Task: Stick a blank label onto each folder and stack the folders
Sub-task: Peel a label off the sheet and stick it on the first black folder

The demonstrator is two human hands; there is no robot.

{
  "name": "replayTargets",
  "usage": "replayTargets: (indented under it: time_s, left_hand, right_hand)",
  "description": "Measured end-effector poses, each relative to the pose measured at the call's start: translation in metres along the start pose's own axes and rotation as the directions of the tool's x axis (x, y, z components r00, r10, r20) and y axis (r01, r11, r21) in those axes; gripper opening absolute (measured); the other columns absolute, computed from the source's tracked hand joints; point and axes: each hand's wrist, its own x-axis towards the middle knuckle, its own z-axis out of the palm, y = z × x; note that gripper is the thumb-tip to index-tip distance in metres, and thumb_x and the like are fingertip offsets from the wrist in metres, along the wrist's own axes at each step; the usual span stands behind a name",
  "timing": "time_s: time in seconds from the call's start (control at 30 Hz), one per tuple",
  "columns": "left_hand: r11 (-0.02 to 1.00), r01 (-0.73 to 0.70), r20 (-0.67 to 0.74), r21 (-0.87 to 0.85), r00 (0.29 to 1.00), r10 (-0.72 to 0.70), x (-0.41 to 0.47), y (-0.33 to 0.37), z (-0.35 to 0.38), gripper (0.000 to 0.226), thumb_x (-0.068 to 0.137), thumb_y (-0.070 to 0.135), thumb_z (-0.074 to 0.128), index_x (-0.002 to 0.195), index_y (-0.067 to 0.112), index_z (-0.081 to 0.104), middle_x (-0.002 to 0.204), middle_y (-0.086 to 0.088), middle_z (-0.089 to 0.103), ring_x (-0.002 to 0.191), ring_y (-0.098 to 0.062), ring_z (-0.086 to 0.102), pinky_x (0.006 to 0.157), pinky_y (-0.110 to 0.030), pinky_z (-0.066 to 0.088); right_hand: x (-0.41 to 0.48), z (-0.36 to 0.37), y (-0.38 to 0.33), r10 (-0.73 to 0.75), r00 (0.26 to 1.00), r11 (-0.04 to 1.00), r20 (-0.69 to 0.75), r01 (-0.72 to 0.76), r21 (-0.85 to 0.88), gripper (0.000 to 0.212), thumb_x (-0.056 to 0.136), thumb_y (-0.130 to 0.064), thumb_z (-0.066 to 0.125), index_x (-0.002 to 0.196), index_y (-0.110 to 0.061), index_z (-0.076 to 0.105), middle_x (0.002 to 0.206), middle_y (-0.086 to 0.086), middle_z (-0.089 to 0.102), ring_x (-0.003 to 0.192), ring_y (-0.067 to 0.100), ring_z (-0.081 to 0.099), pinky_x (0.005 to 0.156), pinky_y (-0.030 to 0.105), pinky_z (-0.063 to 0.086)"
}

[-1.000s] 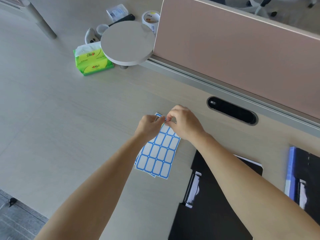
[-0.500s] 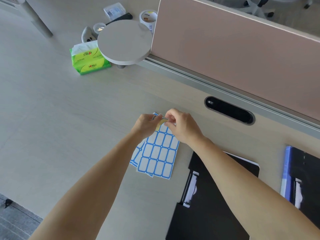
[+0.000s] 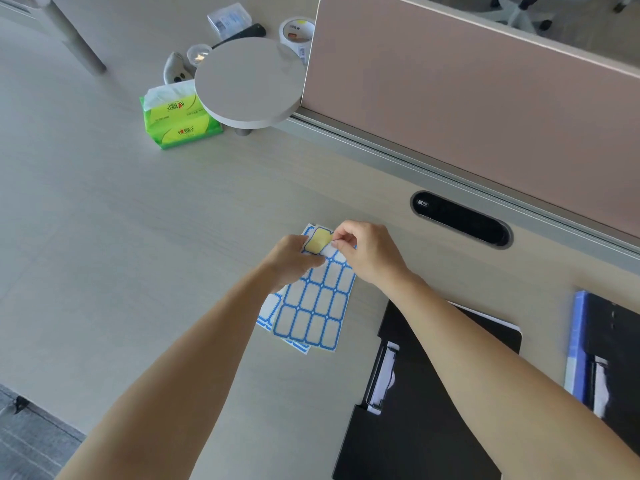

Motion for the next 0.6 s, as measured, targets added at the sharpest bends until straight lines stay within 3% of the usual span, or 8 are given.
replayTargets:
  time_s: [0.07, 0.13, 0.27, 0.37, 0.4, 0.5, 0.53, 0.6]
  left_hand:
    - [1.000, -0.014, 0.002, 0.005, 1.000, 0.014, -0.001, -0.001, 0.000, 0.010, 0.082, 0.007, 0.070, 0.091, 0.007, 0.067, 0.075, -0.009, 0.049, 0.067, -0.022, 0.040, 0.063, -0.036, 0.032]
    - [0.999, -0.017, -0.042, 0.036, 0.999, 0.018, -0.001, 0.000, -0.001, 0.026, 0.080, 0.003, 0.072, 0.102, 0.015, 0.067, 0.081, -0.010, 0.059, 0.068, -0.022, 0.046, 0.059, -0.032, 0.038]
    - [0.995, -0.087, -0.150, 0.052, 0.984, 0.094, -0.009, 0.004, -0.003, 0.082, 0.076, 0.006, 0.074, 0.136, 0.050, 0.039, 0.102, 0.000, 0.065, 0.057, -0.019, 0.051, 0.045, -0.024, 0.043]
    - [0.975, -0.196, -0.158, 0.105, 0.965, 0.211, -0.018, 0.003, -0.002, 0.086, 0.078, 0.011, 0.070, 0.125, 0.073, 0.034, 0.122, 0.007, 0.062, 0.073, -0.017, 0.058, 0.068, -0.032, 0.053]
    - [0.968, -0.211, -0.155, 0.135, 0.960, 0.231, -0.018, 0.001, 0.000, 0.081, 0.079, 0.012, 0.068, 0.123, 0.073, 0.038, 0.121, 0.006, 0.063, 0.075, -0.014, 0.056, 0.073, -0.031, 0.053]
    - [0.948, -0.191, -0.123, 0.256, 0.966, 0.228, -0.015, -0.003, 0.002, 0.055, 0.084, 0.016, 0.064, 0.118, 0.058, 0.057, 0.083, -0.007, 0.064, 0.053, -0.016, 0.041, 0.051, -0.024, 0.042]
    - [0.941, -0.178, -0.120, 0.287, 0.968, 0.219, -0.014, -0.005, 0.003, 0.050, 0.085, 0.017, 0.064, 0.121, 0.051, 0.060, 0.083, -0.009, 0.064, 0.054, -0.020, 0.045, 0.052, -0.026, 0.042]
    - [0.938, -0.150, -0.141, 0.312, 0.969, 0.202, -0.011, -0.008, 0.003, 0.049, 0.086, 0.019, 0.066, 0.132, 0.035, 0.059, 0.102, -0.009, 0.069, 0.078, -0.026, 0.062, 0.070, -0.033, 0.051]
  right_hand:
    - [-0.002, 0.001, -0.001, 0.008, 1.000, 1.000, 0.014, -0.008, 0.005, 0.004, 0.087, -0.023, 0.069, 0.085, -0.021, 0.070, 0.078, -0.005, 0.071, 0.071, 0.015, 0.063, 0.067, 0.035, 0.054]
    - [-0.004, 0.003, -0.001, 0.007, 1.000, 1.000, 0.028, -0.007, 0.007, 0.003, 0.087, -0.023, 0.069, 0.085, -0.021, 0.070, 0.079, -0.006, 0.071, 0.071, 0.015, 0.062, 0.068, 0.034, 0.054]
    - [-0.004, 0.006, -0.002, 0.023, 1.000, 1.000, -0.007, -0.023, -0.003, 0.005, 0.087, -0.022, 0.068, 0.084, -0.018, 0.068, 0.076, -0.004, 0.071, 0.069, 0.018, 0.062, 0.067, 0.034, 0.053]
    - [-0.001, 0.007, -0.003, 0.086, 0.995, 0.996, -0.049, -0.087, -0.010, 0.005, 0.087, -0.022, 0.068, 0.084, -0.018, 0.068, 0.076, -0.006, 0.070, 0.070, 0.019, 0.064, 0.069, 0.033, 0.053]
    - [0.001, 0.007, -0.003, 0.103, 0.994, 0.995, -0.046, -0.103, -0.013, 0.004, 0.087, -0.022, 0.068, 0.085, -0.018, 0.068, 0.075, -0.006, 0.069, 0.070, 0.019, 0.064, 0.070, 0.034, 0.054]
    - [0.004, 0.008, -0.004, 0.121, 0.992, 0.992, -0.022, -0.121, -0.026, 0.004, 0.087, -0.023, 0.067, 0.084, -0.021, 0.068, 0.069, -0.008, 0.064, 0.068, 0.021, 0.063, 0.068, 0.035, 0.055]
    - [0.003, 0.008, -0.004, 0.116, 0.993, 0.993, -0.018, -0.117, -0.035, 0.004, 0.087, -0.023, 0.067, 0.084, -0.021, 0.068, 0.069, -0.008, 0.065, 0.069, 0.021, 0.064, 0.068, 0.036, 0.055]
    - [0.002, 0.011, -0.005, 0.097, 0.995, 0.994, -0.004, -0.098, -0.047, 0.004, 0.087, -0.025, 0.067, 0.085, -0.022, 0.069, 0.076, -0.007, 0.071, 0.073, 0.021, 0.066, 0.068, 0.037, 0.056]
